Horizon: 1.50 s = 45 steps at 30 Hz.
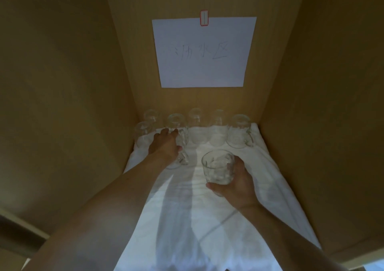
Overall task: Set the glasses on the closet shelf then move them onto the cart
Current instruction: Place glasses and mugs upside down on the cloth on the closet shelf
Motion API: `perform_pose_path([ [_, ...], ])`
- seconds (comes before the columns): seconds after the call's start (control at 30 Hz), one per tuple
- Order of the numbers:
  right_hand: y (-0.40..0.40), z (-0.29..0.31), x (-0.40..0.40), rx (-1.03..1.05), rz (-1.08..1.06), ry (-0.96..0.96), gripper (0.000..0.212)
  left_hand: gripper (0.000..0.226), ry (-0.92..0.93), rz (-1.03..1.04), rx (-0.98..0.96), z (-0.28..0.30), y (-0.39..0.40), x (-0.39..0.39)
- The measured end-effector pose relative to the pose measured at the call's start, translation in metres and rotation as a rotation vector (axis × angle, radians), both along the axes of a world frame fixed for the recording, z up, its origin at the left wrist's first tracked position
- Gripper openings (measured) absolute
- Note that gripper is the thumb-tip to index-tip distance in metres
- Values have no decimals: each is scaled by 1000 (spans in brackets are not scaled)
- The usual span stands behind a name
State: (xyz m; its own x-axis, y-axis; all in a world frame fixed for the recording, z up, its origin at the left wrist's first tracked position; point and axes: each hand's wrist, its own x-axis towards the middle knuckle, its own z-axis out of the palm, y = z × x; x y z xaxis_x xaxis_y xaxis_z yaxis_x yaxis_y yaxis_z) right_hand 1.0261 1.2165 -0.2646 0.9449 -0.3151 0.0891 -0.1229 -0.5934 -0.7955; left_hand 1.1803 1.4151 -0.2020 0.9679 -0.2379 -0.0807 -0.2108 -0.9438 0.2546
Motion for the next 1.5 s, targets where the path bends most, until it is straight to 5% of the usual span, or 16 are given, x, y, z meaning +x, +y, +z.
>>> perform_pose_path([
  [0.27,-2,75,42,-570,193,444,116,69,-16,-28,-13,-2,5,-2],
  [0.4,7,86,54,-584,207,455,75,68,-8,-37,-17,-3,5,-2],
  [0.57,20,83,76,-565,48,432,77,68,-10,-46,0,-5,6,-1],
  [0.7,18,88,94,-321,-7,337,67,67,-15,-49,-9,-7,6,-2],
  [0.77,20,97,95,-189,168,389,73,67,-21,-50,-8,-7,7,-3],
  [0.9,17,95,89,-396,472,533,103,68,-23,-58,1,-7,8,-3],
  [1.17,7,78,105,-423,208,355,107,90,100,-96,82,1,4,-8],
  [1.5,32,72,131,-398,128,327,102,93,-53,-119,174,-14,3,-5],
])
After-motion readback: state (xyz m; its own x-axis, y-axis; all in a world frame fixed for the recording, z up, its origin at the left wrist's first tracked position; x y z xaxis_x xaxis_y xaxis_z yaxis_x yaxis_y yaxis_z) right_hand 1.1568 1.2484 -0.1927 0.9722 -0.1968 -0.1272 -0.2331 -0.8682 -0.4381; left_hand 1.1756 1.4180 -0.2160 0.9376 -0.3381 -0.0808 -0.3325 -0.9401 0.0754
